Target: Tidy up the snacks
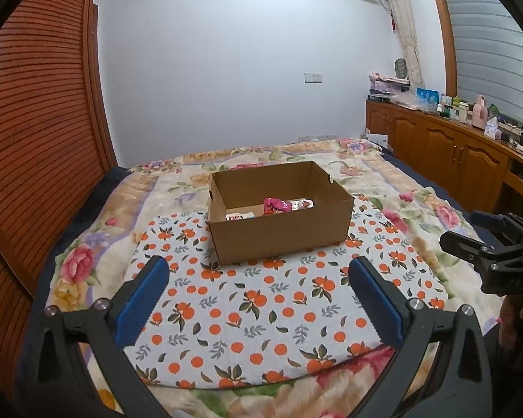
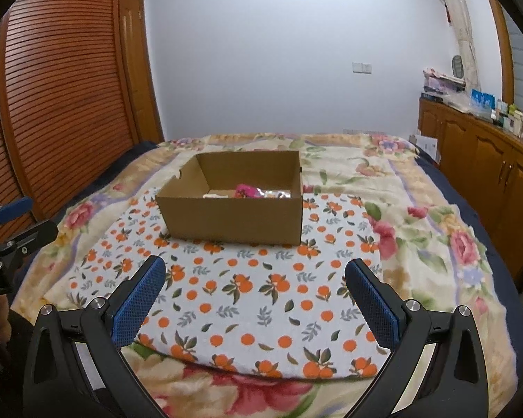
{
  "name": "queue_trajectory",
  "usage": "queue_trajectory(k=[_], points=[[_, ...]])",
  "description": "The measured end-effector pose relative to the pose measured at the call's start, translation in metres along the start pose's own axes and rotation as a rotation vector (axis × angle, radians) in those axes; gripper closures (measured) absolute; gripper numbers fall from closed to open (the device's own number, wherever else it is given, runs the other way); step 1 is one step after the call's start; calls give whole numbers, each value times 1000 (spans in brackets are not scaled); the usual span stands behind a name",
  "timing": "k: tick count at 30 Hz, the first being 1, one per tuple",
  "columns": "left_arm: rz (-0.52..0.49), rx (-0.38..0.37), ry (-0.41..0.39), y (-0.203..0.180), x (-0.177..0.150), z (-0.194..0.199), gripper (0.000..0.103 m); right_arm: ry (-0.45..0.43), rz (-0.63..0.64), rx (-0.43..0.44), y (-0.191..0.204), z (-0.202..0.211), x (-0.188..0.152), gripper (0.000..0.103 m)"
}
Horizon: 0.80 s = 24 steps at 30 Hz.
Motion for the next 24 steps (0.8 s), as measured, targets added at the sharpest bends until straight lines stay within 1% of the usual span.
queue_trajectory(k=[8, 14, 24], points=[[16, 1, -11, 4, -5, -5, 0, 15, -20, -10, -8, -8, -15, 0], [13, 4, 10, 5, -14, -19, 0, 11, -16, -27, -16, -17, -26, 0], [37, 14, 9, 12, -19, -20, 0, 15, -50, -26, -24, -24, -29, 0]])
Point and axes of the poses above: each gripper's, at about its wrist camera, not at the fingertips, and z roughly against the way its jaws point, y to its left, x to its top, the point moved 6 cm from there along -z, roughly the way its jaws point, and after that the axes turned 2 degrees about -x, right-handed, at the moved point
